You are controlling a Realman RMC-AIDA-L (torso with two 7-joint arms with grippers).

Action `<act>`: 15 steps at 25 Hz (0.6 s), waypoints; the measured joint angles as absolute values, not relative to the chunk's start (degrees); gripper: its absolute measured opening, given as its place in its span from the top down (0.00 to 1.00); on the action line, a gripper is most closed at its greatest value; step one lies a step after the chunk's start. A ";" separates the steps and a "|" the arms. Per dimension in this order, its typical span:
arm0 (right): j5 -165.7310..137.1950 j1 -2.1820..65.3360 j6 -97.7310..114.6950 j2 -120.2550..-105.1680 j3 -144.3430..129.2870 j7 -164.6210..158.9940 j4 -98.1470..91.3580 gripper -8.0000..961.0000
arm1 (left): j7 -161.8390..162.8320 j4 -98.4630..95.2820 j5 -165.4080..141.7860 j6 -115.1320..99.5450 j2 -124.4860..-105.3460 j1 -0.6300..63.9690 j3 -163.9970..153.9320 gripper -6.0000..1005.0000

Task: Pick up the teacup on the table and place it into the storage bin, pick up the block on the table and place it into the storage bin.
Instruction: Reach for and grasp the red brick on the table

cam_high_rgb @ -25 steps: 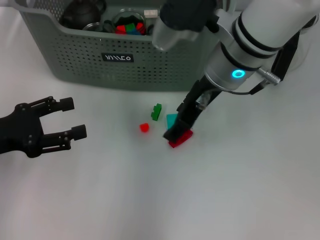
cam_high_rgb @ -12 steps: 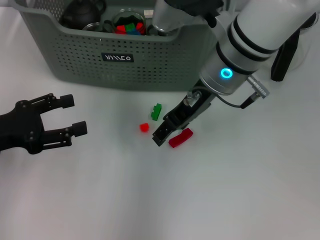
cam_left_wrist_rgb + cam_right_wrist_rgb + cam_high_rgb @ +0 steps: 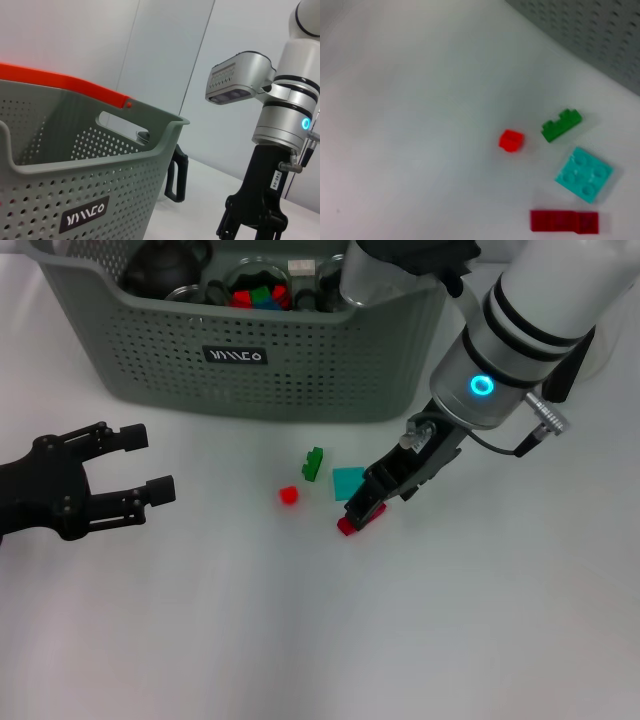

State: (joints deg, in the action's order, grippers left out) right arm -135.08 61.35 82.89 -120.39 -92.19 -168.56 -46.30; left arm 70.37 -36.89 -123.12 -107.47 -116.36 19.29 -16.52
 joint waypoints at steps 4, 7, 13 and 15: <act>-135.26 61.53 83.34 -120.47 -92.64 -168.67 -46.28 0.18 | 70.34 -36.84 -123.13 -107.37 -116.36 19.32 -16.52 0.14; -136.05 61.74 83.49 -120.51 -92.83 -168.69 -46.26 0.17 | 70.34 -36.82 -123.09 -107.32 -116.36 19.34 -16.52 0.14; -139.00 62.97 82.91 -120.89 -96.04 -169.69 -46.23 0.17 | 70.34 -36.45 -123.02 -106.98 -116.36 19.34 -16.52 0.14; -139.02 63.26 82.48 -120.93 -96.74 -169.94 -46.23 0.17 | 70.33 -36.18 -123.00 -106.91 -116.36 19.34 -16.52 0.14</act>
State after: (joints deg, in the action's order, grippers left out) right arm -139.02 63.26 82.48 -120.93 -96.74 -169.94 -46.23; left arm 70.33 -36.18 -123.00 -106.91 -116.36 19.33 -16.52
